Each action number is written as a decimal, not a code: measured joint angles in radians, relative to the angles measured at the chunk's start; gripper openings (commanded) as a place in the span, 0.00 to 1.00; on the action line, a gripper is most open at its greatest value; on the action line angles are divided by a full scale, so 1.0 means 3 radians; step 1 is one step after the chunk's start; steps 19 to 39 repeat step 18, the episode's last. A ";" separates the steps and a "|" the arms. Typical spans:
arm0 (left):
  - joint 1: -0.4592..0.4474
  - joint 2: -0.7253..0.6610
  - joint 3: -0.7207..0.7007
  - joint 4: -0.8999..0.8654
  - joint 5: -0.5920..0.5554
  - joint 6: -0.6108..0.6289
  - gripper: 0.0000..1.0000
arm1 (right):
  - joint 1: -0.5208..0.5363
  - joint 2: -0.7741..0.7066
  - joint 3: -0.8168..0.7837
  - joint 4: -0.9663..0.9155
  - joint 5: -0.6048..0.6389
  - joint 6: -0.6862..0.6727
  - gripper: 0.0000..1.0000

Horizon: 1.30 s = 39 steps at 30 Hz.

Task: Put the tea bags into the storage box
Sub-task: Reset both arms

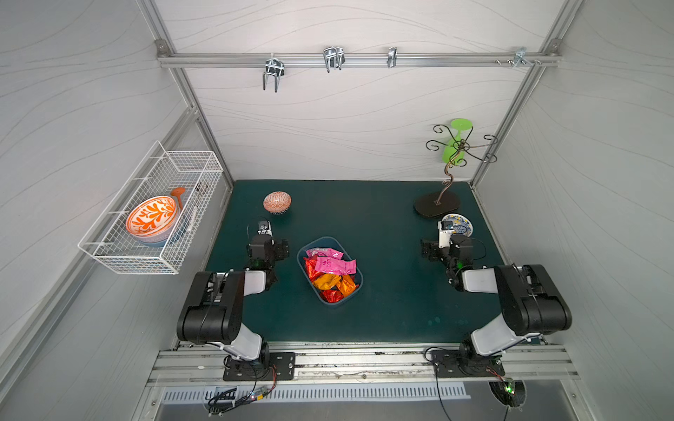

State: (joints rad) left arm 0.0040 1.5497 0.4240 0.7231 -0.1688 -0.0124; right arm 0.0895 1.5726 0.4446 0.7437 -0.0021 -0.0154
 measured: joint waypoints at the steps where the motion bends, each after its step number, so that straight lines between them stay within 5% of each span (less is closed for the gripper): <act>1: -0.0017 -0.0001 -0.0075 0.0076 -0.0015 -0.0009 1.00 | -0.0013 0.0000 0.0004 0.0000 -0.0023 0.0000 0.99; 39: -0.0045 0.0019 -0.0117 0.0270 -0.0023 -0.0010 1.00 | -0.0033 0.0000 0.0005 0.0003 -0.0131 0.0000 0.99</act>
